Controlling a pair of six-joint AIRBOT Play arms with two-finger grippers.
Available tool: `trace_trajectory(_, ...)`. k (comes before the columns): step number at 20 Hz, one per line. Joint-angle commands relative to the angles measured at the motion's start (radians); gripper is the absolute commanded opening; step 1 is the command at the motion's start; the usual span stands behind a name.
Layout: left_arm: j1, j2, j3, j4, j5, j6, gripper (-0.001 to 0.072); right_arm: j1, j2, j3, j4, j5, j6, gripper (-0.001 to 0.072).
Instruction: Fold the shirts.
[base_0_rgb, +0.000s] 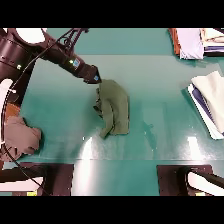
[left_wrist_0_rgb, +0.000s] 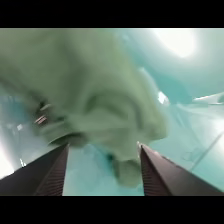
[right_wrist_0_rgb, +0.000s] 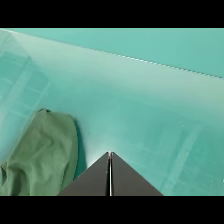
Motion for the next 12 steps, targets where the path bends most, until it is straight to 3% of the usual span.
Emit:
trace_trajectory(1,0.098,-0.005,-0.175,0.007,0.051,0.006,0.0502,0.000,-0.003,0.001,0.000,0.003,0.000,0.0017)
trace_trajectory(5,0.130,-0.015,-0.457,-0.042,0.262,0.028,0.0503,0.000,-0.006,-0.001,0.000,0.006,0.000,0.0018)
trace_trajectory(7,0.130,-0.040,-0.537,-0.188,0.364,0.125,0.0503,0.000,-0.006,-0.001,0.000,0.006,0.000,0.0018)
trace_trajectory(9,0.121,-0.079,-0.557,-0.308,0.395,0.193,0.0503,0.000,-0.006,-0.001,0.000,0.007,0.000,0.0018)
trace_trajectory(12,0.084,-0.124,-0.557,-0.343,0.430,0.208,0.0502,0.003,-0.006,-0.002,0.000,0.018,0.000,0.0018)
